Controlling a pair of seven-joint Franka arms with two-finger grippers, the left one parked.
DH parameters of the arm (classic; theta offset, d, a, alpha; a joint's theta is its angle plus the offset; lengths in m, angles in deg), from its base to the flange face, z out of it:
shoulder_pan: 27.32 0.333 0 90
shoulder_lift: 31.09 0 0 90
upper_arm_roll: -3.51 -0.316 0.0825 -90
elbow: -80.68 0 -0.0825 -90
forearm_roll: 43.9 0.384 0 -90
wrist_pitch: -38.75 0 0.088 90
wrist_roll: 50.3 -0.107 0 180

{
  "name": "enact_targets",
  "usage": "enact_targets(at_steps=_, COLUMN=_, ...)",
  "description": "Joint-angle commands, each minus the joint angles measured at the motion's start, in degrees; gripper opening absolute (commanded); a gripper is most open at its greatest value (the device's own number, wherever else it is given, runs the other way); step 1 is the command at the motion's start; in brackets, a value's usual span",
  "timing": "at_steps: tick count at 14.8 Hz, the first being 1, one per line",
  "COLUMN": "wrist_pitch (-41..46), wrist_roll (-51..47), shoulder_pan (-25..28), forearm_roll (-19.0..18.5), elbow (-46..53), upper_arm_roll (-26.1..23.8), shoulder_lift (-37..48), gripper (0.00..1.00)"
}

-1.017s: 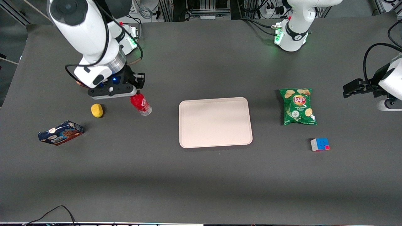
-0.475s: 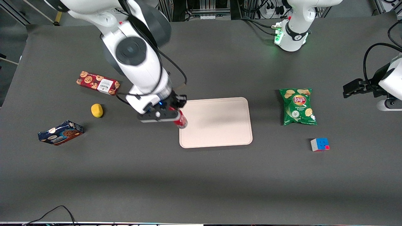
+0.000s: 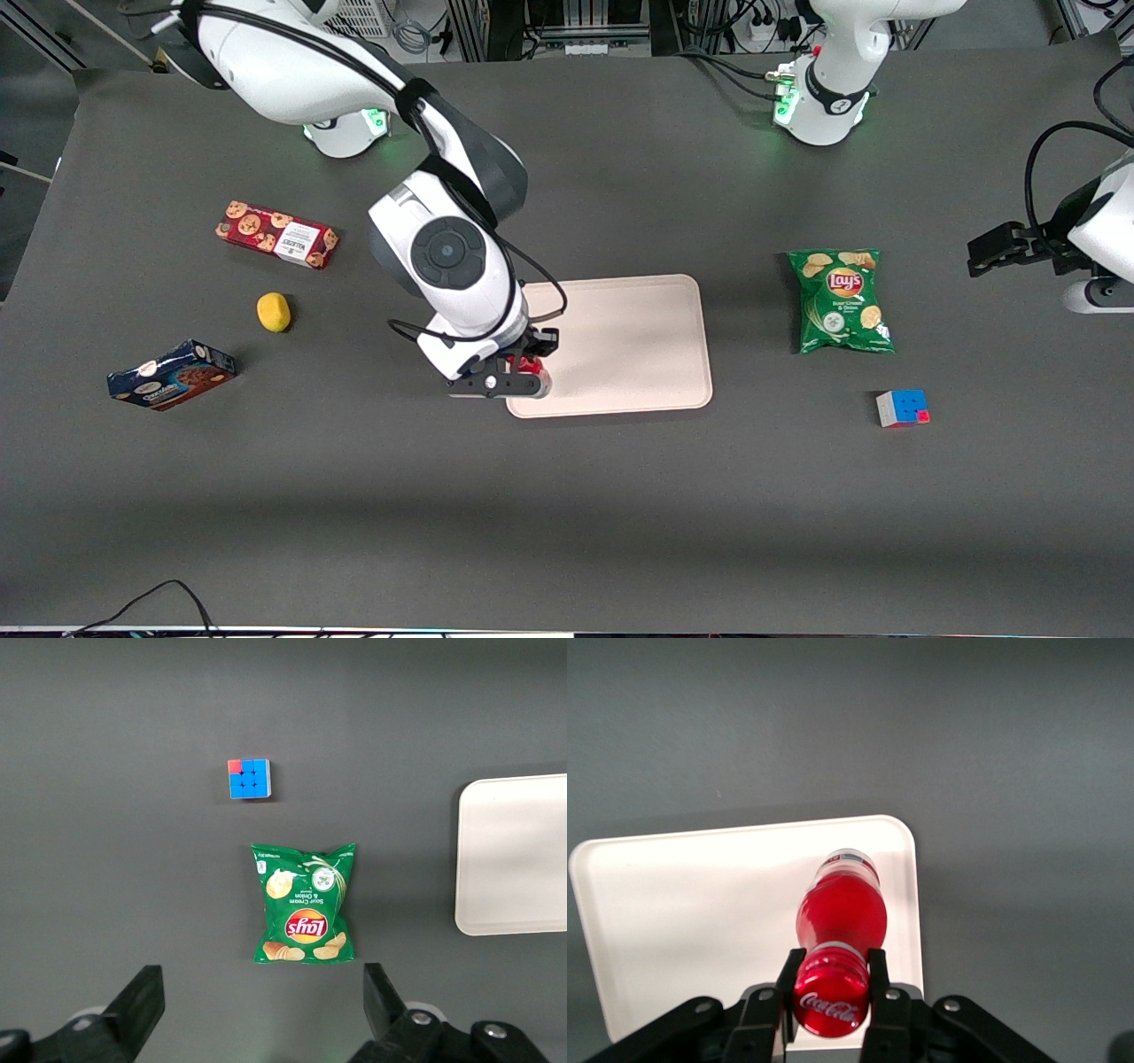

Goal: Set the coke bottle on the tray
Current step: 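Lower the bottle onto the tray and open the right gripper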

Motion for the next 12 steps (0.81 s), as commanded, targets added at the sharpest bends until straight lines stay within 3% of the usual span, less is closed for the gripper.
enact_targets(at_steps=1, wrist_pitch=-0.86, wrist_roll=-2.07, shoulder_pan=0.94, forearm_roll=-1.63, elbow=-0.95, upper_arm_roll=0.25, shoulder_lift=-1.87, gripper=0.0)
enact_targets(at_steps=9, wrist_pitch=-5.52, wrist_roll=-3.21, shoulder_pan=0.24, forearm_roll=-2.69, elbow=-4.04, upper_arm_roll=0.34, shoulder_lift=-1.95, gripper=0.01)
enact_targets(at_steps=12, wrist_pitch=-7.19, wrist_roll=-4.8, shoulder_pan=0.33, forearm_roll=-2.78, elbow=-5.27, upper_arm_roll=0.34, shoulder_lift=-1.95, gripper=0.13)
